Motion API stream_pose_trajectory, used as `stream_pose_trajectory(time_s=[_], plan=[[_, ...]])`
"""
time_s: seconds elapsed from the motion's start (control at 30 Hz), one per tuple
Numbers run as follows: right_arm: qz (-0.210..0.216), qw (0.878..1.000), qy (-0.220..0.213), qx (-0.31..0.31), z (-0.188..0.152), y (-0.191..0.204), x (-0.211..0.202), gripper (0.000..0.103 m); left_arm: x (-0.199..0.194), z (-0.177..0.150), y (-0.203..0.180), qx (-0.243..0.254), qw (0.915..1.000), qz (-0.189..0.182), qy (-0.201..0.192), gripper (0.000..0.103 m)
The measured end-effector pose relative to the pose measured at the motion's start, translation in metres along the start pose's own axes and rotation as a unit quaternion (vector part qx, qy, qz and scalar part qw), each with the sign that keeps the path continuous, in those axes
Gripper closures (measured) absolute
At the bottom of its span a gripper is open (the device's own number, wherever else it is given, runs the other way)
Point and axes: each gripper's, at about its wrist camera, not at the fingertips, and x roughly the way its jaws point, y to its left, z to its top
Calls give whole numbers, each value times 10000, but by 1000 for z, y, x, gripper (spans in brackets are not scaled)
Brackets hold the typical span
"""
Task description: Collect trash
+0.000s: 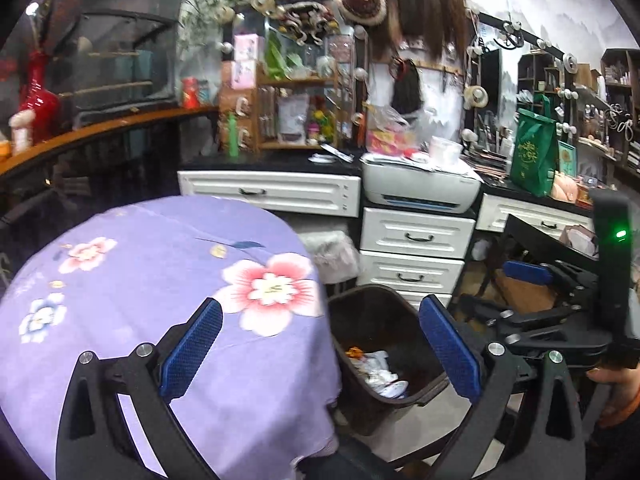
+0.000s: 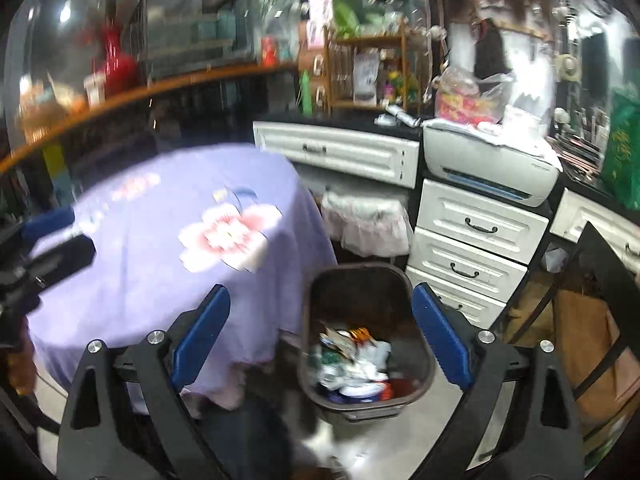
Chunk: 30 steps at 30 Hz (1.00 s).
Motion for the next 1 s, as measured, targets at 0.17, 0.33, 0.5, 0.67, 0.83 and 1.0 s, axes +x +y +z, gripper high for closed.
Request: stream_pose_trajectory(time_s=[0.17,0.33,0.5,0.67,0.83,1.0], plan=[[-382,9962,-746,-236,-13,36,-50,8,-47,-6,16,-259,9987,191,-384,6],[-437,9932,-1012,-380,-24,57,-85,7,-91,-12,22,-371,9955,498,-714,6],[-462,9890,-1361,-356,-34,74,-123,6,-123,-18,22,-401,9920,652,-1003,5],[-520,9829,-1700,-480,-46,88,-158,6,-146,-29,13,-186,9883,883,-1233,5],[-513,9776,-1994,-433,-53,91,-182,6,-155,-39,9,-163,9869,970,-1283,5],[-437,9768,-2064,-363,-55,91,-187,6,-159,-44,13,-313,9833,1163,-1366,5]])
